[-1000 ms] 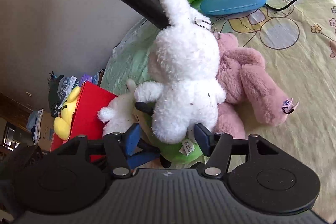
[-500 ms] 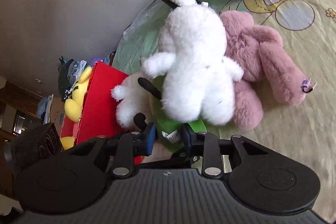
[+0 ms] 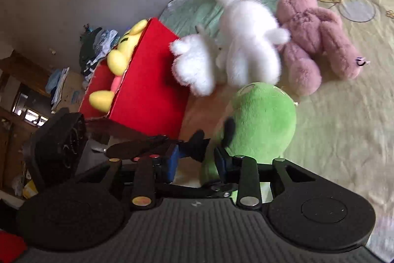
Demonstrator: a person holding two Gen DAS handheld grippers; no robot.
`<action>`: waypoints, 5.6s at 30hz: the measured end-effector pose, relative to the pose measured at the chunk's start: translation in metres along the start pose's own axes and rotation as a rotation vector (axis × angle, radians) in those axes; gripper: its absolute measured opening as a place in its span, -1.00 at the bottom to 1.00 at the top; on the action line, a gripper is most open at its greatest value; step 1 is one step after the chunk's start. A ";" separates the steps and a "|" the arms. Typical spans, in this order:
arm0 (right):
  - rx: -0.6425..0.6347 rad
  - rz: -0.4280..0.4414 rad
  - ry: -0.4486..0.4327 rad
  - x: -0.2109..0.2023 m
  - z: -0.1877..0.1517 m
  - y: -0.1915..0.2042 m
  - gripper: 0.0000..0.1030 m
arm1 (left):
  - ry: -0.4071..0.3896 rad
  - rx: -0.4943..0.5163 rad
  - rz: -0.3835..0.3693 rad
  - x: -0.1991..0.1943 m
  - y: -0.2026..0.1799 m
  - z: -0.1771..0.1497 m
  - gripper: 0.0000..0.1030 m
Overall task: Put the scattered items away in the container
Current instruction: 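Close the right gripper on the green mustached plush and lift it, then carry the green plush with the right gripper over the red box, then lower the green plush beside the tiger and open the right gripper, then move the right gripper back toward the pink teddy bear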
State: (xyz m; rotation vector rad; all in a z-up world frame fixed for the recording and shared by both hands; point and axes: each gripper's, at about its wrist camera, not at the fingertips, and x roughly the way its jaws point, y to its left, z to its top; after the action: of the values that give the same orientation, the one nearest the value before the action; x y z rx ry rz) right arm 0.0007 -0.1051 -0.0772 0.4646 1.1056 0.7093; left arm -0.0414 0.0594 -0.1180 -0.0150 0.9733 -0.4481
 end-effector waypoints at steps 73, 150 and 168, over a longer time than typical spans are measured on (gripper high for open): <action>-0.172 -0.064 -0.279 0.100 0.047 0.240 0.13 | -0.271 0.125 0.115 -0.177 0.191 0.035 0.26; -0.098 -0.275 -0.411 0.125 0.012 0.219 -0.34 | -0.153 -0.046 0.019 -0.160 0.242 -0.010 0.37; -0.164 -0.240 -0.380 0.070 -0.005 0.167 -0.34 | -0.209 -0.037 0.182 -0.156 0.145 -0.010 0.48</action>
State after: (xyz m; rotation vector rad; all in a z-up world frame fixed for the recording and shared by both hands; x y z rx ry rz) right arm -0.0323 0.0614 -0.0141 0.3034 0.7233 0.4702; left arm -0.0721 0.2509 -0.0308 -0.0069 0.7698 -0.2554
